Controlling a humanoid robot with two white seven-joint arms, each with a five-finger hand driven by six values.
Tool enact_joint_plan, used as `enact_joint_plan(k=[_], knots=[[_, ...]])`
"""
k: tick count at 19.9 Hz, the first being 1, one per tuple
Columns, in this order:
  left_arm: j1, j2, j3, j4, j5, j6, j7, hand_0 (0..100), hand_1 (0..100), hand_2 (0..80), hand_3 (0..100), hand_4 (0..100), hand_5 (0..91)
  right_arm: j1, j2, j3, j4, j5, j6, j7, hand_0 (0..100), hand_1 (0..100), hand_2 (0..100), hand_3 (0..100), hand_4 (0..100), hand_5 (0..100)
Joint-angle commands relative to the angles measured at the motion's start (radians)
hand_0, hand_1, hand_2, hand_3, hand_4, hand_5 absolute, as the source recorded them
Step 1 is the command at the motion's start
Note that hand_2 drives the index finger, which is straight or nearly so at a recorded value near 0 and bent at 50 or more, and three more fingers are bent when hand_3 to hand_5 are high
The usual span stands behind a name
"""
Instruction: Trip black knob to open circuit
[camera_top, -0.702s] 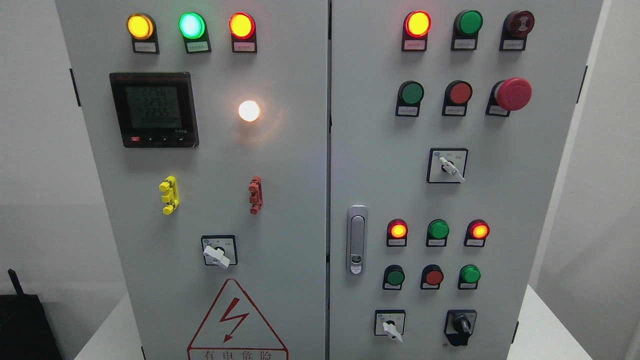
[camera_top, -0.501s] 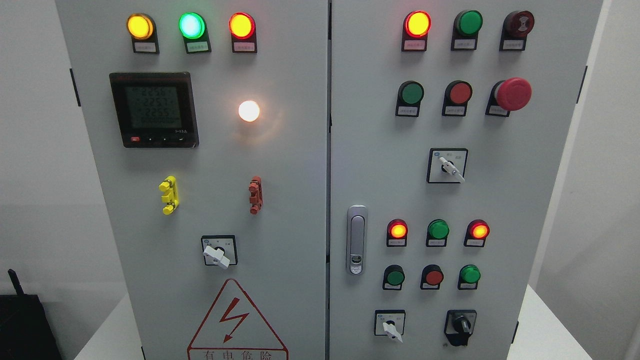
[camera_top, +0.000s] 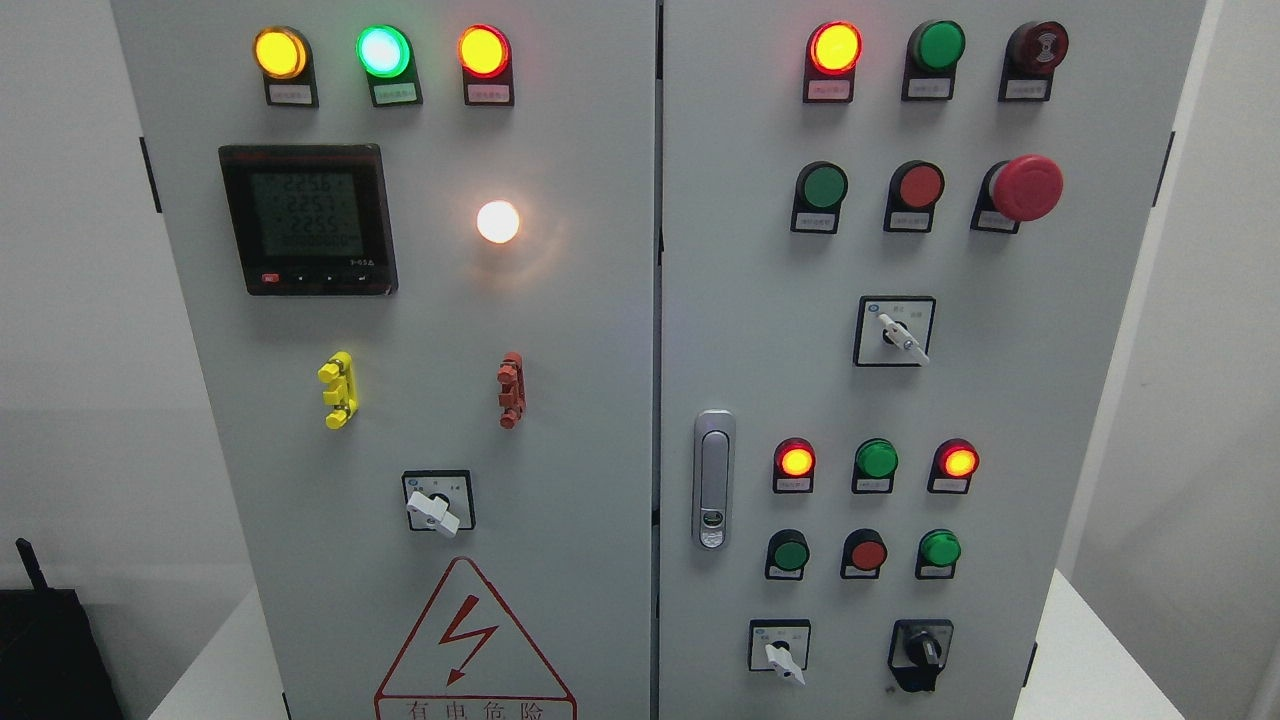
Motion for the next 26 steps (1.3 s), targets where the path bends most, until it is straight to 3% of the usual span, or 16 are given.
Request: enact_joint_plan(k=[1,9,13,18,25,26], knots=[[-0.002,-0.002,0.001,0.000,0.002,-0.001,0.000,12,39,0.0,0,0,0.0,0.001,0.008,-0.006,-0.024,-0.001,-0.006,-0.007,0,26,0,0,0,0],[-0.004,-0.002,0.001,0.000,0.002,-0.001,0.000,12,39,0.0,0,0,0.0,-0.001,0.013,-0.011,-0.052,-0.013,-0.020,-0.009,0,26,0,0,0,0],[-0.004,-0.002,0.001,0.000,0.002,-0.001,0.000,12,39,0.0,0,0,0.0,0.002,0.013,-0.012,-0.077,-0.019,-0.086,-0.009,0,27,0,0,0,0],[-0.002,-0.002,0.001,0.000,0.002,-0.001,0.000,12,39,0.0,0,0,0.0,0.007,0.017,-0.053,-0.129,-0.025,-0.135,-0.007,0,28,0,0,0,0],[-0.004,-0.002,0.001,0.000,0.002,-0.001,0.000,12,39,0.0,0,0,0.0,0.016,0.026,-0.067,-0.193,-0.031,-0.304,-0.006,4,33,0,0,0,0],[-0.002,-0.002,0.001,0.000,0.002,-0.001,0.000,12,39,0.0,0,0,0.0,0.022,0.026,-0.067,-0.216,-0.031,-0.321,-0.006,5,34,0,3,0,0]])
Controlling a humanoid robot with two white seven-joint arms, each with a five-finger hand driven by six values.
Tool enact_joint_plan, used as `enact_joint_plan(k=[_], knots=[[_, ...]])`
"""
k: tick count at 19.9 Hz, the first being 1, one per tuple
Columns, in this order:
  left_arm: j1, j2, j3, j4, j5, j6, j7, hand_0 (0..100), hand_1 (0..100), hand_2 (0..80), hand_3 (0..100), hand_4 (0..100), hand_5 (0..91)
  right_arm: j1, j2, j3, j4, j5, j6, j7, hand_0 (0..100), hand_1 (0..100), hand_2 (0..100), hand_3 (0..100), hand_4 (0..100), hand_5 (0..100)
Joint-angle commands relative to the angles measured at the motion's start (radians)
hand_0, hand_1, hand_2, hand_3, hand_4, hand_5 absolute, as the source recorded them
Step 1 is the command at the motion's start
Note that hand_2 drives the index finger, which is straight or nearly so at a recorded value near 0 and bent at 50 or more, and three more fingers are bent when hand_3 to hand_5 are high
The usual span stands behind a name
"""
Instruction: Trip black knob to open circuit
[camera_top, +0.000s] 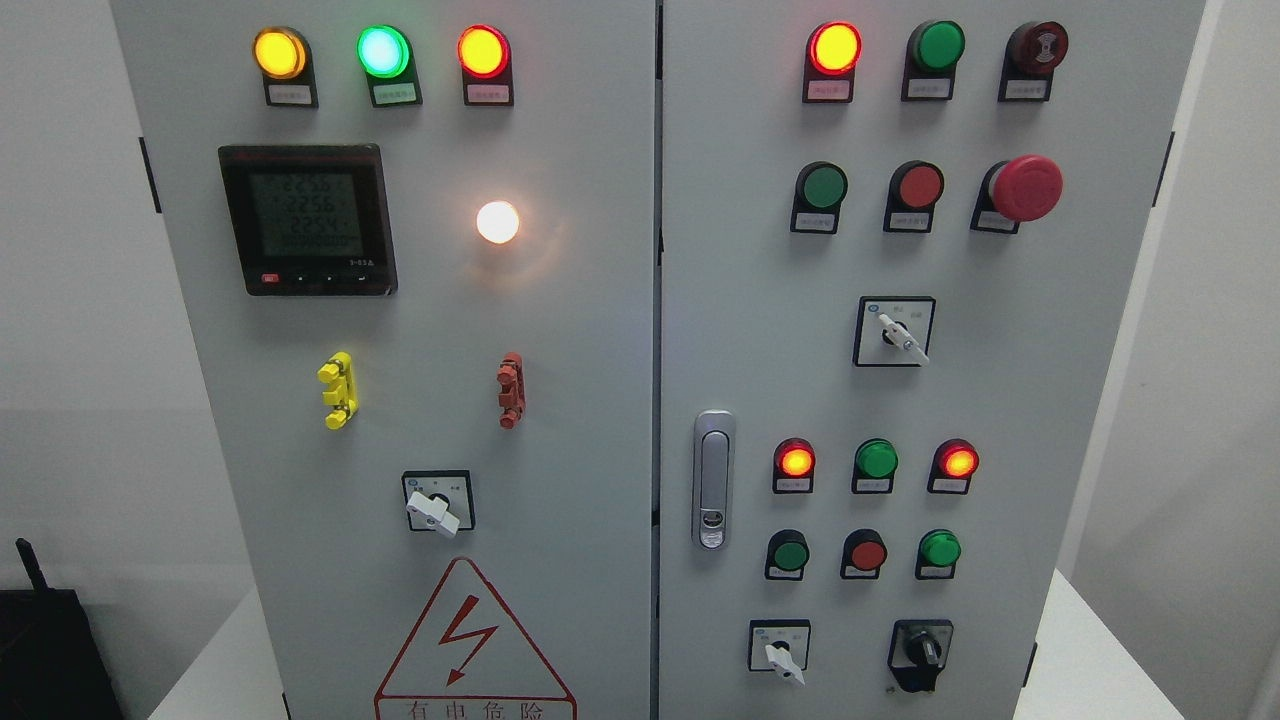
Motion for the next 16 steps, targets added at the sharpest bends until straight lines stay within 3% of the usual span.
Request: enact_joint_plan(k=[1,4,6,12,15,16], knots=[[-0.004,-0.002,0.001,0.000,0.002,-0.001,0.000,12,39,0.0,0,0,0.0,0.019,0.001,-0.006,-0.057,-0.006,-0.043,0.000,6,35,0,7,3,0],[-0.002,-0.002,0.001,0.000,0.002,-0.001,0.000,12,39,0.0,0,0,0.0,0.053,0.001,-0.006,-0.156,-0.008,-0.072,-0.001,8,40,0,21,17,1],[-0.004,-0.002,0.001,0.000,0.002,-0.001,0.000,12,39,0.0,0,0,0.0,0.065,0.001,-0.006,-0.199,-0.017,-0.120,-0.003,8,43,0,30,28,10],[-0.004,-0.002,0.001,0.000,0.002,-0.001,0.000,12,39,0.0,0,0,0.0,0.068,0.001,-0.003,-0.238,-0.019,-0.247,-0.006,10,51,0,60,43,27],[-0.002,-0.002,0.001,0.000,0.002,-0.001,0.000,12,39,0.0,0,0,0.0,0.068,0.001,-0.002,-0.247,-0.019,-0.333,-0.010,14,54,0,64,50,34],[-0.004,-0.002,0.001,0.000,0.002,-0.001,0.000,12,39,0.0,0,0,0.0,0.068,0.001,0.003,-0.253,-0.019,-0.360,-0.032,16,55,0,65,53,37]])
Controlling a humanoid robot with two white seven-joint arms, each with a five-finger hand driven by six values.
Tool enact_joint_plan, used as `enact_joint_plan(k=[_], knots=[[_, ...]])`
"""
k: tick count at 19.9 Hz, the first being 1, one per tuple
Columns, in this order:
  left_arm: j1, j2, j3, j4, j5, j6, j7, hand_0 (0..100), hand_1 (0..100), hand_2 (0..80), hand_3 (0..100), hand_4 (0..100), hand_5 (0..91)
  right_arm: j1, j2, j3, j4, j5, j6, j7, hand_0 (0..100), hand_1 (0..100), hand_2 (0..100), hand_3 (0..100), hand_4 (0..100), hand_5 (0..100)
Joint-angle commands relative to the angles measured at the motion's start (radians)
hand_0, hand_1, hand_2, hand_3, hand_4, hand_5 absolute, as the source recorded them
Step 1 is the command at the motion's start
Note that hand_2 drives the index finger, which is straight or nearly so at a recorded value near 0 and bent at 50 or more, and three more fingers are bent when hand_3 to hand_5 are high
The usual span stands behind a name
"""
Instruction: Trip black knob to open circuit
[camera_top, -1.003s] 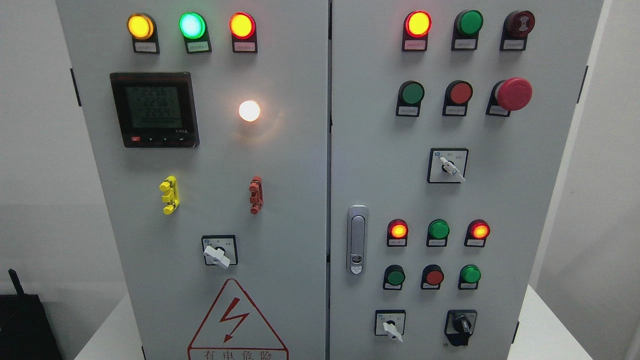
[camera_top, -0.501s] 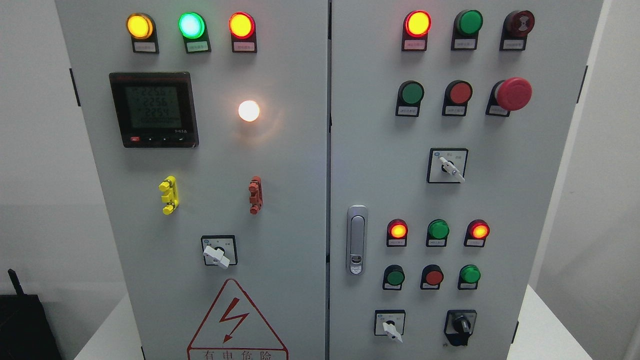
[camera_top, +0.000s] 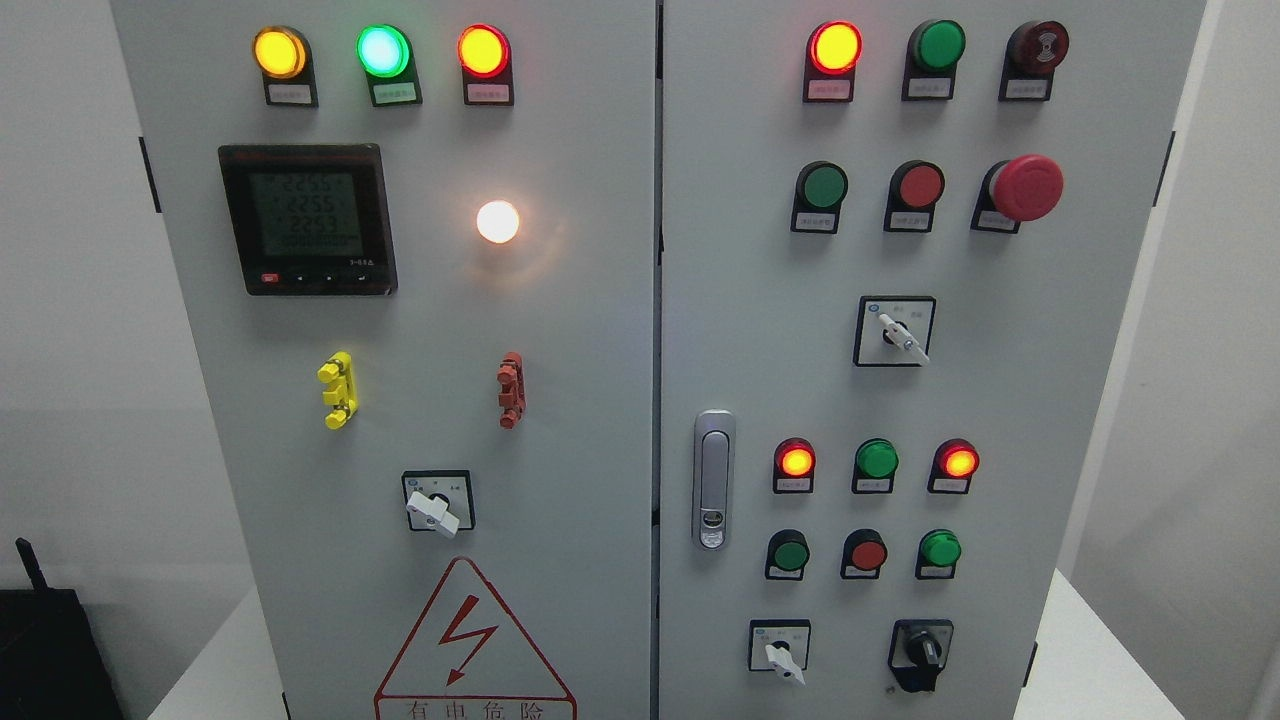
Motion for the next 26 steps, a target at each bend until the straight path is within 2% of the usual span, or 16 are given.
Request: enact_joint_plan(k=[1,3,5,6,10,16,21,26], knots=[[-0.004,-0.002,0.001,0.000,0.002,0.000,0.000,12,39,0.0,0,0,0.0,0.002,0.001,0.008,-0.027,-0.004,-0.061,-0.035,18,56,0,66,54,39],[-0.002,-0.002,0.001,0.000,0.002,-0.001,0.000,12,39,0.0,0,0,0.0,0.002,0.001,0.009,-0.054,-0.004,-0.095,-0.041,20,61,0,68,60,47],[-0.002,-0.002,0.001,0.000,0.002,-0.001,0.000,12,39,0.0,0,0,0.0,0.008,0.003,0.009,-0.091,-0.004,-0.107,-0.041,20,61,0,70,62,50],[-0.002,-0.002,0.001,0.000,0.002,-0.001,0.000,12,39,0.0,0,0,0.0,0.014,0.003,0.008,-0.116,-0.004,-0.107,-0.043,28,62,0,71,63,51],[-0.002,-0.002,0.001,0.000,0.002,-0.001,0.000,12,39,0.0,0,0,0.0,0.028,0.006,-0.003,-0.225,-0.004,-0.107,-0.047,44,65,0,73,64,54],[-0.002,-0.002,0.001,0.000,0.002,-0.001,0.000,12,39,0.0,0,0,0.0,0.043,0.007,0.000,-0.358,-0.027,-0.107,-0.070,58,69,0,75,67,59],[-0.002,-0.002,0.001,0.000,0.002,-0.001,0.000,12,39,0.0,0,0,0.0,0.080,0.009,0.005,-0.479,-0.027,-0.107,-0.072,67,71,0,77,70,65],[-0.002,-0.002,0.001,0.000,0.002,-0.001,0.000,12,39,0.0,0,0,0.0,0.105,0.004,-0.005,-0.597,-0.027,-0.093,-0.070,68,72,0,78,70,65]])
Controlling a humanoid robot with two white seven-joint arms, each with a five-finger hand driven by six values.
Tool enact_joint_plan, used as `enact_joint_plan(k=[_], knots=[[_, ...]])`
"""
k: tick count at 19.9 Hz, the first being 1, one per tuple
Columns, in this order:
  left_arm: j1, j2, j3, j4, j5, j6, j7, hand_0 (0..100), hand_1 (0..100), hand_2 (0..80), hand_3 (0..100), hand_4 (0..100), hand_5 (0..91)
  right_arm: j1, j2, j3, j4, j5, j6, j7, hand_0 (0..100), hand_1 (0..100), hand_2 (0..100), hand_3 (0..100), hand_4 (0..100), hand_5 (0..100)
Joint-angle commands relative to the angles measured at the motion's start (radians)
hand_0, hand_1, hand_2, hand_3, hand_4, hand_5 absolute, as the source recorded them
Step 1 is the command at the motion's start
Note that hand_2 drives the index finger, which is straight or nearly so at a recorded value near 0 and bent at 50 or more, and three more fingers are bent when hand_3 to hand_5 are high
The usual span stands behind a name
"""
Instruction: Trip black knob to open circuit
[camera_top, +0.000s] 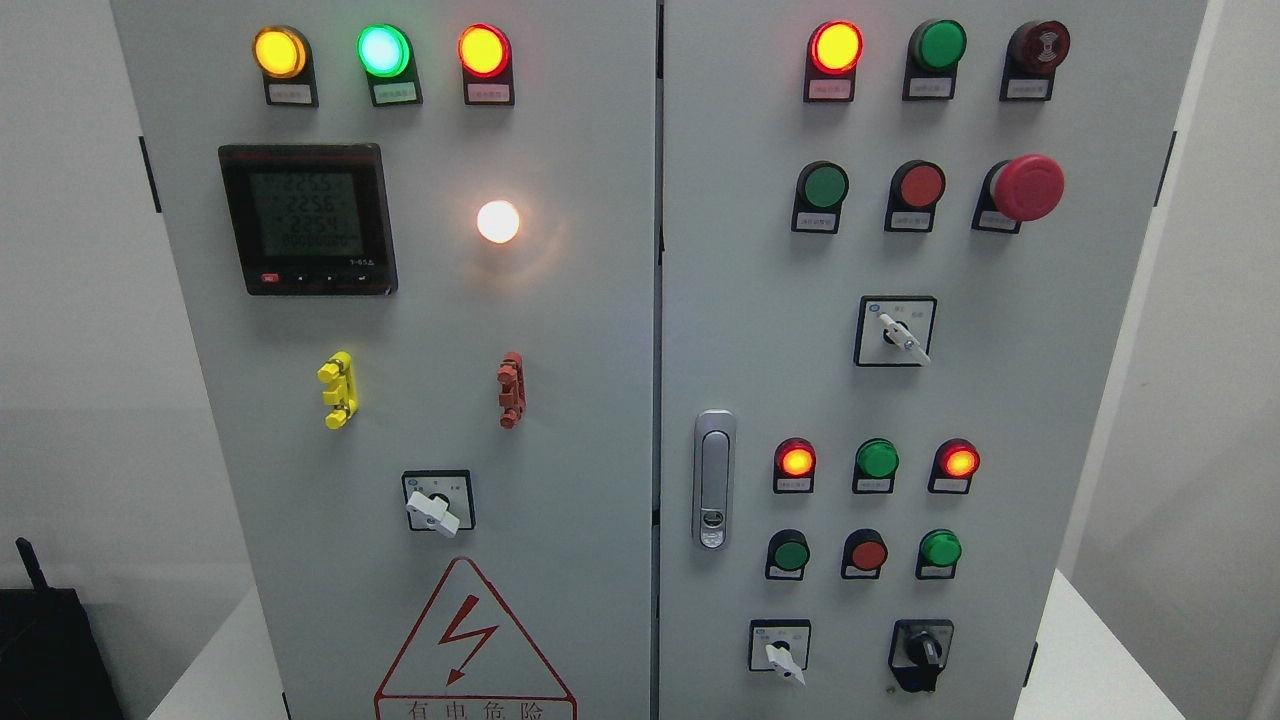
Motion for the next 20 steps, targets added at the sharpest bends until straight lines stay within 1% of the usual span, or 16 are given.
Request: enact_joint_plan(k=[1,7,10,13,17,18,20], knots=[[-0.002,-0.002,0.001,0.000,0.002,0.000,0.000,12,39,0.0,0,0,0.0,0.002,-0.002,-0.008,-0.057,-0.003,-0.003,-0.004,69,72,0,78,70,65],[-0.004,-0.002,0.001,0.000,0.002,-0.001,0.000,12,39,0.0,0,0,0.0,0.002,-0.004,-0.009,-0.188,-0.003,0.061,-0.004,71,73,0,78,71,67],[-0.004,-0.002,0.001,0.000,0.002,-0.001,0.000,12,39,0.0,0,0,0.0,-0.001,0.000,-0.016,-0.261,-0.003,0.116,-0.004,73,74,0,80,72,70],[-0.002,-0.002,0.001,0.000,0.002,-0.001,0.000,12,39,0.0,0,0,0.0,-0.011,0.000,-0.023,-0.306,-0.002,0.152,-0.006,78,76,0,82,75,78],[-0.002,-0.002,0.001,0.000,0.002,-0.001,0.000,12,39,0.0,0,0,0.0,-0.032,0.000,-0.023,-0.353,0.000,0.198,-0.006,85,79,0,86,86,93],[-0.004,-0.002,0.001,0.000,0.002,-0.001,0.000,12,39,0.0,0,0,0.0,-0.038,0.000,-0.023,-0.364,0.000,0.206,-0.006,86,80,0,87,89,94],[-0.004,-0.002,0.001,0.000,0.002,-0.001,0.000,12,39,0.0,0,0,0.0,-0.052,0.000,-0.025,-0.384,0.000,0.221,-0.006,89,81,0,88,92,96]])
